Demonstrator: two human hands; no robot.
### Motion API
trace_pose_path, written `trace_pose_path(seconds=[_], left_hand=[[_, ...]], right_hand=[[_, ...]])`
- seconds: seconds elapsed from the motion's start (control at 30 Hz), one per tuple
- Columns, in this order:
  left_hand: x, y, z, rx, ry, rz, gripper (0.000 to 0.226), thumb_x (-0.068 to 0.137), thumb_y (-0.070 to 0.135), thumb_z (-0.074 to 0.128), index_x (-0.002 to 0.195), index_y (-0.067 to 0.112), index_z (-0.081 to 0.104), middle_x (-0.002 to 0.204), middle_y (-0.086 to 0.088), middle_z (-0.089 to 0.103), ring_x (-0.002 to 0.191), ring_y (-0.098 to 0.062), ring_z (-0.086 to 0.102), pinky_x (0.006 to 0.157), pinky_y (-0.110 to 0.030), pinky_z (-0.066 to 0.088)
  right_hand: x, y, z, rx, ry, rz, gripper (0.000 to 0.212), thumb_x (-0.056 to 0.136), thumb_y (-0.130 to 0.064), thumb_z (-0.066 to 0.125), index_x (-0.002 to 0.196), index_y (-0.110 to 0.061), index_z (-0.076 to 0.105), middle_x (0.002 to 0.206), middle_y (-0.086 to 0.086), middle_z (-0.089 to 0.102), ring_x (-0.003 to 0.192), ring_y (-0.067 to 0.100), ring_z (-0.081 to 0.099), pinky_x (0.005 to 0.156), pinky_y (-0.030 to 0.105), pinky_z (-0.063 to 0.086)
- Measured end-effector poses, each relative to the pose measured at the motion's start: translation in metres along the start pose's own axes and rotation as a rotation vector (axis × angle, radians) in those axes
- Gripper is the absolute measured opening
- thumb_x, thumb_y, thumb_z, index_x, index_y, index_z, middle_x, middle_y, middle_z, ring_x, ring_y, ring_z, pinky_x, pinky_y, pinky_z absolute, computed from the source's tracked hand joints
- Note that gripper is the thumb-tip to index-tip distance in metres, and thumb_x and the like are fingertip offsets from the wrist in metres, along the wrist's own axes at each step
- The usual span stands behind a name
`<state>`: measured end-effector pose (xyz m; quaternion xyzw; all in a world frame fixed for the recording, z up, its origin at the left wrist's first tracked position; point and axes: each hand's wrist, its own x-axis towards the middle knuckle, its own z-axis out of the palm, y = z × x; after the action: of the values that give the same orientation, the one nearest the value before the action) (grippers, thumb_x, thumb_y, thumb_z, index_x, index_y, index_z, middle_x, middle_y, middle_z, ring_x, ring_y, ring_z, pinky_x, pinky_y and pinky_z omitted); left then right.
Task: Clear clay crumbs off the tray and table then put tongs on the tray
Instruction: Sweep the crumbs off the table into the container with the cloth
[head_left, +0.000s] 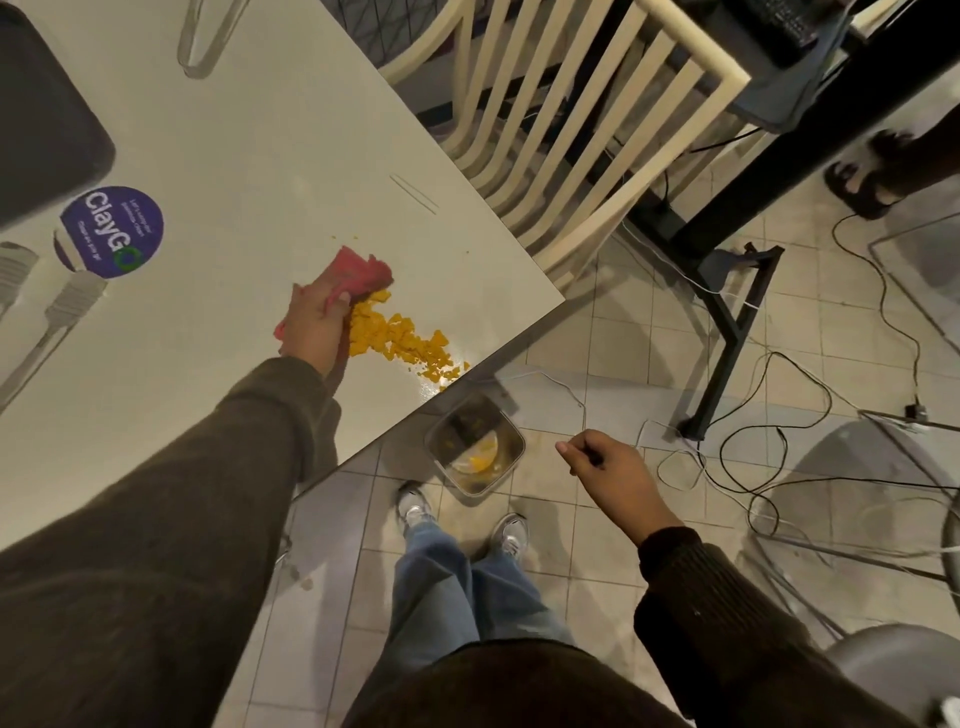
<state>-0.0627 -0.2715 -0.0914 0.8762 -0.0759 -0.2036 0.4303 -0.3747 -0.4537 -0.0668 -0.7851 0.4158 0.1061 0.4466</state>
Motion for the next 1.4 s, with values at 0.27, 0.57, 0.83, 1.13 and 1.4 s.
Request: trace_pose_path(seconds=[0.27,0.57,0.83,1.13,1.4], left_hand=[[-0.026,-0.006,0.031,-0.050,-0.061,0.101,0.040,0.095,0.026,0.039,0.117,0.049,0.062,0.143,0.007,0.052,0.142,-0.014,0.034,0.123,-0.030,-0.003],[-0.062,0.009,0.056,0.033,-0.207,0.233,0.037,0.096,0.020,0.039,0.119,0.033,0.065,0.138,0.000,0.059,0.129,-0.023,0.047,0.114,-0.019,0.012],[-0.111,0.011,0.068,-0.170,-0.312,0.049,0.028,0.101,0.024,0.041,0.112,0.045,0.057,0.143,-0.003,0.053,0.147,-0.031,0.026,0.122,-0.051,0.017],[-0.105,0.044,0.046,-0.599,-0.094,-0.008,0.025,0.101,0.007,0.038,0.099,0.016,0.062,0.086,-0.001,0.058,0.077,-0.012,0.056,0.072,-0.025,0.049],[-0.054,-0.003,-0.045,-0.561,0.326,-0.123,0.026,0.096,0.024,0.040,0.102,0.026,0.065,0.084,0.001,0.057,0.073,-0.019,0.050,0.072,-0.043,0.045]], right_hand=[[-0.004,0.004,0.010,0.017,-0.003,-0.004,0.026,0.088,-0.044,0.058,0.071,-0.024,0.059,0.071,0.001,0.065,0.073,0.021,0.060,0.071,0.036,0.050],[-0.009,0.004,0.012,0.013,-0.002,0.002,0.028,0.087,-0.046,0.058,0.071,-0.023,0.059,0.071,0.003,0.066,0.073,0.022,0.061,0.072,0.036,0.050],[-0.011,0.009,0.011,-0.009,0.006,0.008,0.027,0.085,-0.047,0.060,0.075,-0.022,0.062,0.072,-0.004,0.064,0.072,0.017,0.059,0.070,0.034,0.049],[-0.003,0.007,0.011,-0.058,0.004,0.003,0.024,0.088,-0.046,0.056,0.078,-0.025,0.062,0.076,-0.003,0.067,0.077,0.015,0.062,0.074,0.034,0.050],[0.028,-0.042,0.027,-0.081,-0.043,-0.079,0.024,0.091,-0.040,0.055,0.076,-0.022,0.060,0.074,-0.001,0.066,0.076,0.016,0.060,0.069,0.032,0.046]])
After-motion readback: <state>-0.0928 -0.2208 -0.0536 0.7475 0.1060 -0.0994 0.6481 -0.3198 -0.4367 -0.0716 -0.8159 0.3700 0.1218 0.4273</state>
